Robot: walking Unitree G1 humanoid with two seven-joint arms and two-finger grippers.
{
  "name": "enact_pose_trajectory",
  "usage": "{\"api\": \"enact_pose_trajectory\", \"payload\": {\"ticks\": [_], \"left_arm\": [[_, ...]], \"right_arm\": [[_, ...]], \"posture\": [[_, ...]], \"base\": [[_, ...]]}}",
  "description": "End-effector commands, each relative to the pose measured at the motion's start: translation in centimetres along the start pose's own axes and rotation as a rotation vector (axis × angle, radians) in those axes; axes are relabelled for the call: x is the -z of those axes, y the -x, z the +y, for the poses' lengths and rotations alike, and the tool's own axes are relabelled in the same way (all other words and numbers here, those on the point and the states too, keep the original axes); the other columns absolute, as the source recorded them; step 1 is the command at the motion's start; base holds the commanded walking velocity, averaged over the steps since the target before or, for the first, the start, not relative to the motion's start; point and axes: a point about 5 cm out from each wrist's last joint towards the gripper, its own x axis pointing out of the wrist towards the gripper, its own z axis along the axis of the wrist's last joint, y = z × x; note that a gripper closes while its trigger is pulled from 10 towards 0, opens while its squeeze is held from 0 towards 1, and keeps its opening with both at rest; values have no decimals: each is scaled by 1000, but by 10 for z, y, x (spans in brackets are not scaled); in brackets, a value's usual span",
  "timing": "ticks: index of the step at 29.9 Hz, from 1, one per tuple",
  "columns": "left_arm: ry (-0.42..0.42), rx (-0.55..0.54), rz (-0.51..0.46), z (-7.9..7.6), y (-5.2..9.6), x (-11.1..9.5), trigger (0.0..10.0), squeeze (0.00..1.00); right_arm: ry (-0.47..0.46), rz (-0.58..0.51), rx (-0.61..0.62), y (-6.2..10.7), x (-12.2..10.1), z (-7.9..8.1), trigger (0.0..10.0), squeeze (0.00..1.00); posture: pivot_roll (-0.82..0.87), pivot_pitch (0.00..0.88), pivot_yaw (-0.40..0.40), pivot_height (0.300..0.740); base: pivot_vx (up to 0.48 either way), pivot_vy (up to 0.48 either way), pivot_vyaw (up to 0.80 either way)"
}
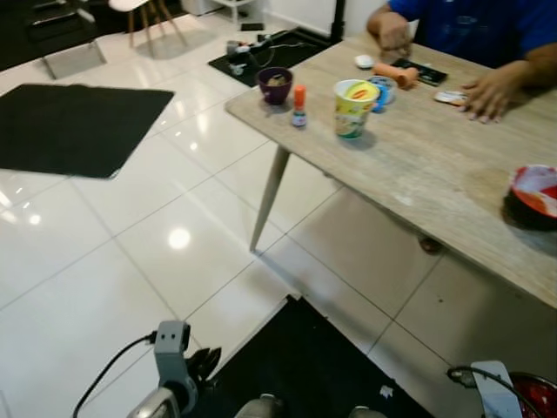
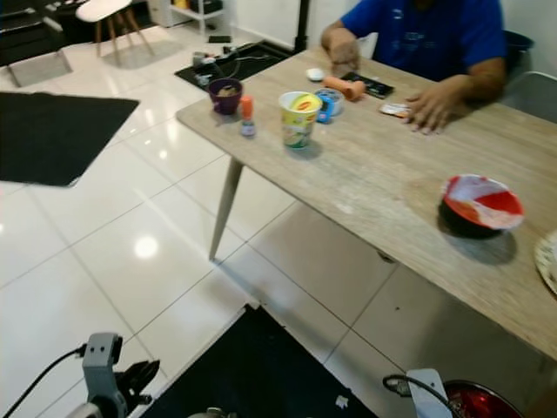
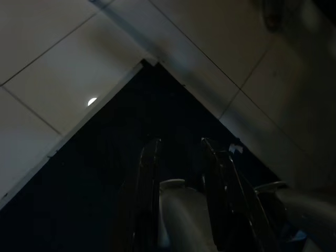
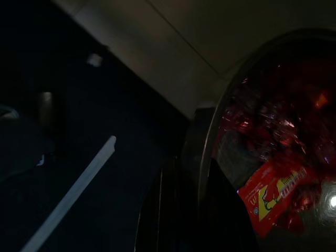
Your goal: Restocking fridge
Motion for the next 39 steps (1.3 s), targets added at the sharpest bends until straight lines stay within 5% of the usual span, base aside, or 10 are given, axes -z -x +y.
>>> {"api": "enact_pose_trajectory", "payload": {"ticks": [1, 12, 39], "left_arm": [[46, -65, 81, 6, 11, 22, 10000, 0], [77, -163, 196, 9, 22, 48, 10000, 0], [89, -157, 225, 1, 20, 55, 10000, 0]], "right_arm": [[-49, 82, 54, 4, 22, -7, 10000, 0], [-35, 106, 60, 5, 29, -5, 10000, 0], [-37, 125, 66, 7, 35, -6, 10000, 0]], "posture": [[0, 105, -6, 740], [-3, 99, -13, 740], [-13, 113, -18, 740]], "base": [[0, 0, -769], [0, 0, -769], [0, 0, -769]]}}
